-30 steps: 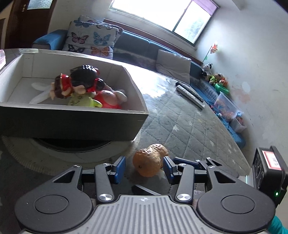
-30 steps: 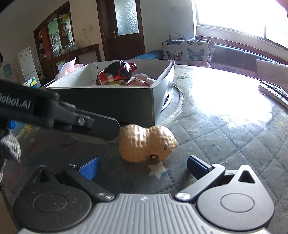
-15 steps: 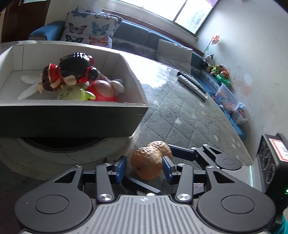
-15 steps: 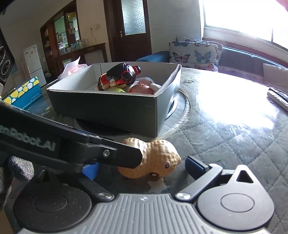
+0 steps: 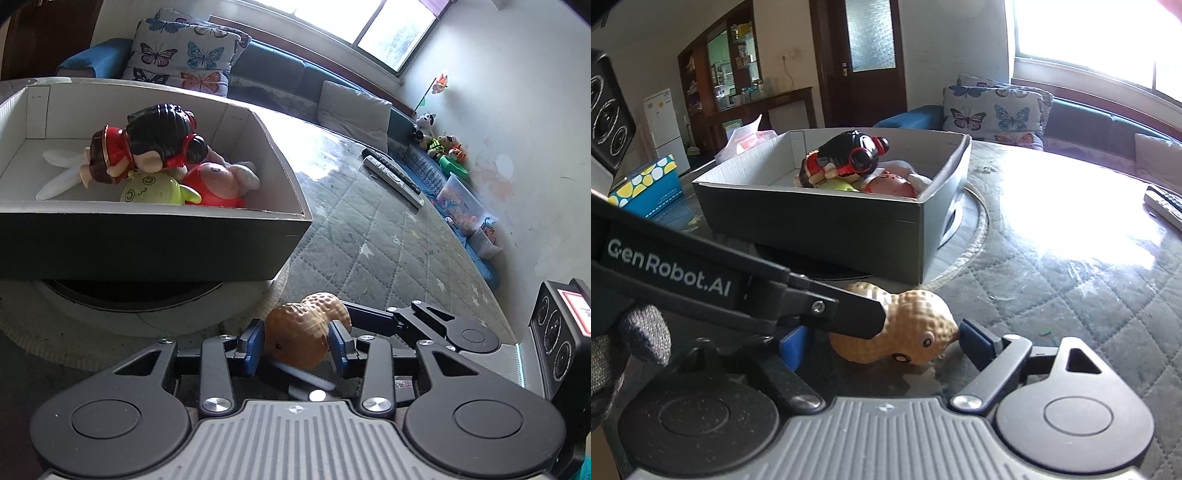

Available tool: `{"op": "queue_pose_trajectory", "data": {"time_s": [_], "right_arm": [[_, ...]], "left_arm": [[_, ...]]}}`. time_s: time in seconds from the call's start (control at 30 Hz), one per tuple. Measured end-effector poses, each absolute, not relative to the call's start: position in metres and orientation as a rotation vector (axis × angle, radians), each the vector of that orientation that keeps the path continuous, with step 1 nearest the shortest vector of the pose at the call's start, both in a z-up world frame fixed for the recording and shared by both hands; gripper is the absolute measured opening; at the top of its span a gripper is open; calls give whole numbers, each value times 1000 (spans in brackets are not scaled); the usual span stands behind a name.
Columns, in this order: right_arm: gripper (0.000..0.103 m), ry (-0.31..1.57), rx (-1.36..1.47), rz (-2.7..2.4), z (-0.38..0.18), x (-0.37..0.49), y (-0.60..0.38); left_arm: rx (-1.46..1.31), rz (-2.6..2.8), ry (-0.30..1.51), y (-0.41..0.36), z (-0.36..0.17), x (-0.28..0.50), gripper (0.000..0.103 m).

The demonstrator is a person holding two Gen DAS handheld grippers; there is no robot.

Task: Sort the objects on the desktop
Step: 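Close both grippers on the tan peanut toy, then lift the peanut toy and carry it over the white box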

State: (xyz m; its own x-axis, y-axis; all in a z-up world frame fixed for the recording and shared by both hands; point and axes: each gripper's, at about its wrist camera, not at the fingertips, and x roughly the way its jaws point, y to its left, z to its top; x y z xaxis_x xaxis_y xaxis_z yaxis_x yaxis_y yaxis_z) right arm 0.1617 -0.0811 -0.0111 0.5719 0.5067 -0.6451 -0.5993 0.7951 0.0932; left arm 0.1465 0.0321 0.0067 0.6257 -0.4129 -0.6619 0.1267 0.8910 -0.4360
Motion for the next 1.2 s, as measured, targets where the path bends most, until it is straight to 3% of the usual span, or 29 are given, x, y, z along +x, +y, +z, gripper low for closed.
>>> {"op": "queue_pose_trajectory", "data": {"time_s": [0.1,0.63,0.9,1.2], "right_arm": [[75,712,-138,636,-10,160,-84],[75,555,-208,648,41,144,-59],[75,493,-223,659,66,184,-27],[75,548,-306,660,54,224,-10]], "left_arm": [[-381,-321,847,34,6,145,41],[-454,-316,683,62,48,119,41],[-493,-282,605,90,69,154,40],[-613,-290,651,113,46,200,39]]}}
